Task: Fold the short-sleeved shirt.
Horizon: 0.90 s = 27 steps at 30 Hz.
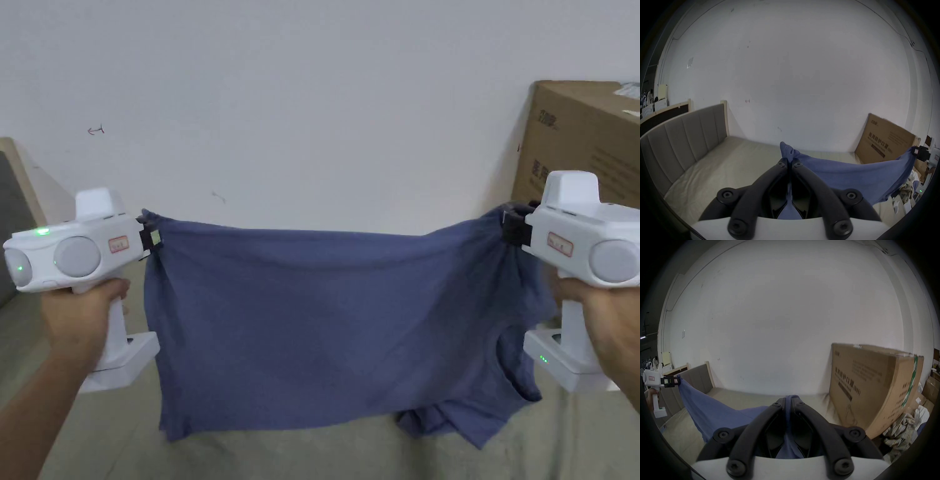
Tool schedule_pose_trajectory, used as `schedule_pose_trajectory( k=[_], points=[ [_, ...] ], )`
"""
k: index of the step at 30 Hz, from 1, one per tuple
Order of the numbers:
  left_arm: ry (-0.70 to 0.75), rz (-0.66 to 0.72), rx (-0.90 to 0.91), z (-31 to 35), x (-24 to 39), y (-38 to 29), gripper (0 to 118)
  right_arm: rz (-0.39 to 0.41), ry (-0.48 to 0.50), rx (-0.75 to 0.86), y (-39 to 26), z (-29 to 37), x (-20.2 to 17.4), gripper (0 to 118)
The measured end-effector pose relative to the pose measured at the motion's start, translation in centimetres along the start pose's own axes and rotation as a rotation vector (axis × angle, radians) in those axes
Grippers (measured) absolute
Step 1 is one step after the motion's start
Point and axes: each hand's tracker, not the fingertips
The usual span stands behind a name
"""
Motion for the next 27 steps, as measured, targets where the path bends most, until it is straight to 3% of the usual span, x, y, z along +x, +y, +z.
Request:
schedule_pose_trajectory(
  k=[7,17,20,27],
  points=[
    [-0.031,0.018,-0.109,3.3,-3.2,-8.7,0,-0.051,0.062,-0.113,-7.8,4.2,0.1,5],
    [-0.025,0.0,-0.275,16.2,-5.7,-19.0,0,-0.138,0.131,-0.21,-16.2,16.7,-1.0,5],
    [-0.01,0.005,-0.329,19.7,-6.9,-22.1,0,-0.201,0.141,-0.221,-18.7,20.6,-1.1,5],
    [0.021,0.042,-0.426,25.9,-8.2,-28.1,0,-0.236,0.142,-0.301,-24.9,27.1,-1.4,5]
  ],
)
